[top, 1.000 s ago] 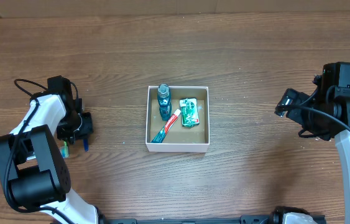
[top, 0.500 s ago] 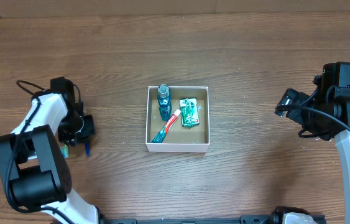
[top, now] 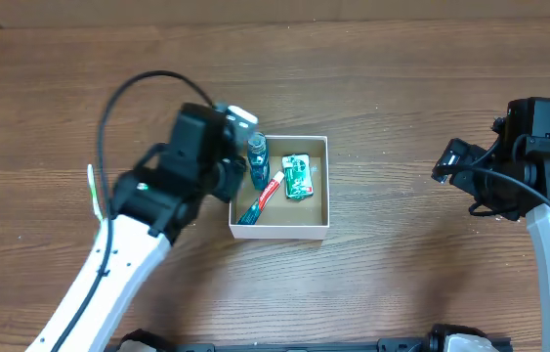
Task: Pack container
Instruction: 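Drop the blue razor into the box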
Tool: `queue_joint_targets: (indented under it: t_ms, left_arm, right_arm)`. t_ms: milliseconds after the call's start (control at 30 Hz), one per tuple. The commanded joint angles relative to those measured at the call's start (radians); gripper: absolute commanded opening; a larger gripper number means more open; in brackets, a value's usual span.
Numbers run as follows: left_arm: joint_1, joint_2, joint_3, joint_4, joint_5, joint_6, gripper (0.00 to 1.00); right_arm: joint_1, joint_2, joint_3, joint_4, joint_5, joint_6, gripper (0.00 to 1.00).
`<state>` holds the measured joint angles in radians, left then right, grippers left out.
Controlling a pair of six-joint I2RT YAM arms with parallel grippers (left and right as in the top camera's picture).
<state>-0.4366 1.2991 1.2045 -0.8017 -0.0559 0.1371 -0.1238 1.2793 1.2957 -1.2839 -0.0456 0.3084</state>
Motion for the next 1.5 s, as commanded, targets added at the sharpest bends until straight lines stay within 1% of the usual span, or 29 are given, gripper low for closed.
queue_joint_targets:
  t_ms: [0,267,400,433,500,533,600,633,700,767,800,867,933,967,1000,1033,1133,1167,1233,1267,1333,1367,1467]
  left_arm:
    - [-0.091,0.079,0.009,0.045,-0.002,0.106,0.04]
    - [-0.208,0.316,0.009,0.082,0.004,0.111,0.04]
    - [-0.224,0.392,0.009,0.083,0.004,0.111,0.05]
    - [-0.224,0.410,0.009,0.082,0.004,0.111,0.07]
    - [-0.224,0.430,0.009,0.080,0.004,0.110,0.21]
    - [-0.225,0.433,0.009,0.080,0.004,0.110,0.26]
    - [-0.225,0.426,0.011,0.075,0.004,0.109,0.34]
    - [-0.225,0.416,0.020,0.060,0.004,0.106,0.41]
    - [-0.226,0.388,0.048,0.018,0.000,0.077,0.43]
    - [-0.226,0.335,0.104,-0.068,-0.011,0.064,0.41]
    - [-0.224,0.308,0.131,-0.114,-0.031,0.064,0.42]
    - [-0.224,0.256,0.178,-0.203,-0.105,0.047,0.49]
    - [-0.215,0.197,0.214,-0.279,-0.216,-0.016,0.62]
    - [-0.200,0.165,0.220,-0.303,-0.265,-0.060,0.70]
    - [-0.180,0.133,0.220,-0.319,-0.294,-0.111,0.89]
    - [-0.143,0.098,0.220,-0.338,-0.299,-0.158,1.00]
    - [0.029,0.022,0.219,-0.378,-0.283,-0.278,1.00]
    - [0.108,0.005,0.217,-0.388,-0.268,-0.301,1.00]
    - [0.266,-0.007,0.217,-0.393,-0.205,-0.302,1.00]
    - [0.389,-0.003,0.214,-0.389,-0.154,-0.302,1.00]
    - [0.557,0.011,0.184,-0.357,-0.102,-0.298,1.00]
    - [0.628,0.021,0.159,-0.332,-0.080,-0.298,1.00]
    - [0.782,0.074,0.074,-0.251,-0.028,-0.294,1.00]
  right_arm:
    - [-0.003,-0.005,-0.001,0.003,-0.002,-0.011,1.00]
    - [-0.003,-0.005,-0.001,0.003,-0.001,-0.011,1.00]
    - [-0.003,-0.005,-0.001,0.003,-0.001,-0.011,1.00]
    - [-0.003,-0.005,-0.001,0.003,-0.001,-0.011,1.00]
    - [-0.003,-0.005,-0.001,0.003,-0.002,-0.011,1.00]
    - [-0.003,-0.005,-0.001,0.003,-0.002,-0.011,1.00]
    - [-0.003,-0.005,-0.001,0.003,-0.001,-0.011,1.00]
    - [-0.003,-0.005,-0.001,0.003,-0.001,-0.011,1.00]
    - [-0.003,-0.005,-0.001,0.003,-0.001,-0.011,1.00]
    - [-0.003,-0.005,-0.001,0.003,-0.001,-0.011,1.00]
    - [-0.003,-0.005,-0.001,0.003,-0.001,-0.011,1.00]
    - [-0.003,-0.005,-0.001,0.003,-0.001,-0.015,1.00]
    - [-0.003,-0.005,-0.001,0.003,-0.001,-0.021,1.00]
    - [-0.003,-0.005,-0.001,0.003,-0.002,-0.021,1.00]
    - [-0.003,-0.005,-0.001,0.004,-0.001,-0.021,1.00]
    - [-0.003,-0.005,-0.001,0.004,-0.001,-0.021,1.00]
    - [-0.003,-0.005,-0.001,0.003,-0.001,-0.021,1.00]
    - [-0.003,-0.005,-0.001,0.003,-0.001,-0.021,1.00]
    - [-0.003,-0.005,-0.001,0.003,-0.001,-0.022,1.00]
    - [-0.003,-0.005,-0.001,0.003,-0.002,-0.021,1.00]
    - [-0.003,-0.005,-0.001,0.003,-0.002,-0.021,1.00]
    - [-0.003,-0.005,-0.001,0.003,-0.002,-0.021,1.00]
    - [-0.003,-0.005,-0.001,0.003,-0.002,-0.021,1.00]
